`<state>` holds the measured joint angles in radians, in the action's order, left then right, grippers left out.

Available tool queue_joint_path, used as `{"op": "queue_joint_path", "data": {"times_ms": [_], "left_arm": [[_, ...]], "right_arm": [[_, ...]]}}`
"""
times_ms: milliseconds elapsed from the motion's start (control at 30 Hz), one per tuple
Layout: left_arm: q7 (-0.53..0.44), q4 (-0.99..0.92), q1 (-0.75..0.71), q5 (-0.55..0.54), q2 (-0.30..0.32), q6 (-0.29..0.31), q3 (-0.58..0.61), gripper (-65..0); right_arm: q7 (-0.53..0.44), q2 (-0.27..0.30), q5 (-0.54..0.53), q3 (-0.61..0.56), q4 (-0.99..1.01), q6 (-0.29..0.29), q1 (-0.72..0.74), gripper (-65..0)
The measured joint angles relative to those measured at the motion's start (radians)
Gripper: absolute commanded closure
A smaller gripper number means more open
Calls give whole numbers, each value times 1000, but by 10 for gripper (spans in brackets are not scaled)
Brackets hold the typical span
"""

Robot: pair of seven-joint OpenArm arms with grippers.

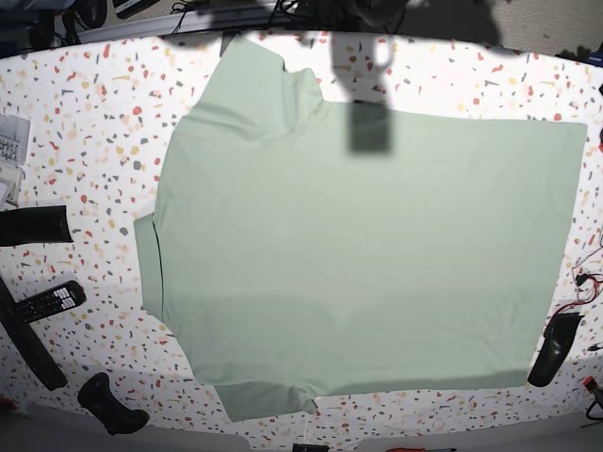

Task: Fold the T-shirt properly
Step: 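Move both grippers toward the hem corners of the green shirt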

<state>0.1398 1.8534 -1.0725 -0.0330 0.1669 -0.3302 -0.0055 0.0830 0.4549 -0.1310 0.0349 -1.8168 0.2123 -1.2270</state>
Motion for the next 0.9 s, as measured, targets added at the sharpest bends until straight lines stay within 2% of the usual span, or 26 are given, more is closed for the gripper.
{"op": "queue_joint_path", "data": {"times_ms": [167,233,400,500,633,700,800,900], "left_arm": [[44,131,-2,77,0,3,0,-269],[53,175,2,94,0,0,0,-269],[151,240,73,112,0,3,0,-269],[150,254,124,119,0,8,0,-269],[145,254,224,217,45,66,0,-269],[136,254,270,264,62,66,0,-269],[116,254,322,328,63,67,0,-269],[116,254,349,353,62,55,0,-269]], "right_arm": [[25,0,1,68,-152,6,2,-401],[77,0,0,84,-220,9,23,-401],[219,0,1,83,-338,20,74,-401],[243,-1,2,83,-371,20,134,-401],[257,0,1,83,-376,20,229,-401],[279,-1,0,83,-376,20,259,-401],[389,-3,0,83,-376,20,284,-401],[443,-3,0,83,-376,20,285,-401]]}}
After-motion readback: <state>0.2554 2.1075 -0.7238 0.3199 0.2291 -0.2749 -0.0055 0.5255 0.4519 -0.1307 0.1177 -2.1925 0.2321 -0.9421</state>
